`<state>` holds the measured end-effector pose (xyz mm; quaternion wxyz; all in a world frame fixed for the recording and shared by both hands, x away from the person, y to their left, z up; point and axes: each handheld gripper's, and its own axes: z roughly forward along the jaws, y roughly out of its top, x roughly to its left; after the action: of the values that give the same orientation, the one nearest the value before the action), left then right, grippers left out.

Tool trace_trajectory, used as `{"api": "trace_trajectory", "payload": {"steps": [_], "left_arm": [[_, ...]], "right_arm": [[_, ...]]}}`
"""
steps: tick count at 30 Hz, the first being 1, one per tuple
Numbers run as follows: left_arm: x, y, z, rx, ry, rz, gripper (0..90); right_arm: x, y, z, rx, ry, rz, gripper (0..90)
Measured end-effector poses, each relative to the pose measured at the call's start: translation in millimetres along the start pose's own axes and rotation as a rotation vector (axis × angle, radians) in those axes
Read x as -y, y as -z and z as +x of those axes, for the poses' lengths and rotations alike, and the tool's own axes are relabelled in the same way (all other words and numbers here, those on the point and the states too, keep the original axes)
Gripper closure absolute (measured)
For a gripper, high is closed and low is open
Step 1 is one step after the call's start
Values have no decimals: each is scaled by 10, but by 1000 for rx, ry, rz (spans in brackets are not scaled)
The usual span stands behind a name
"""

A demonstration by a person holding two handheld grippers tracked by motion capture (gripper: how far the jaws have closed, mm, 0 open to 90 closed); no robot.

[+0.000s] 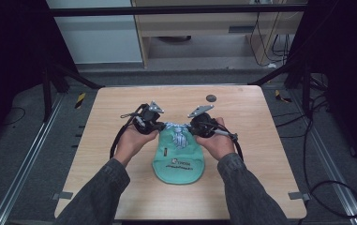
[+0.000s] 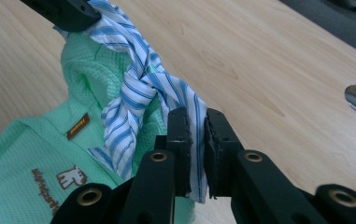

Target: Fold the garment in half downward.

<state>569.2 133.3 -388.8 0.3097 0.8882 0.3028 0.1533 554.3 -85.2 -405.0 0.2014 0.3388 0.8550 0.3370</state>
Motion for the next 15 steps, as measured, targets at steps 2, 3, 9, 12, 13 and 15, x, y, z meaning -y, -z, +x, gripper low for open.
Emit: {"api": "trace_trajectory", "payload": {"steps": [2, 3, 9, 12, 13, 15], "left_arm": [[17, -27, -14, 0, 8, -2, 863], [19, -39, -13, 1, 7, 1, 863], [-45, -86, 54, -2, 26, -10, 862], [-96, -73, 65, -5, 30, -23, 862], [-110, -60, 51, -4, 25, -29, 862], [-109, -46, 20, -6, 11, -32, 863]], "right_arm": [[36, -18, 11, -4, 0, 3, 818], [49, -26, 16, -4, 0, 8, 817], [27, -41, -43, 2, -7, 5, 816], [-14, -27, -105, 11, -12, -3, 815], [-23, -15, -112, 14, -14, -2, 815], [-28, 11, -112, 16, -2, -8, 814]]}}
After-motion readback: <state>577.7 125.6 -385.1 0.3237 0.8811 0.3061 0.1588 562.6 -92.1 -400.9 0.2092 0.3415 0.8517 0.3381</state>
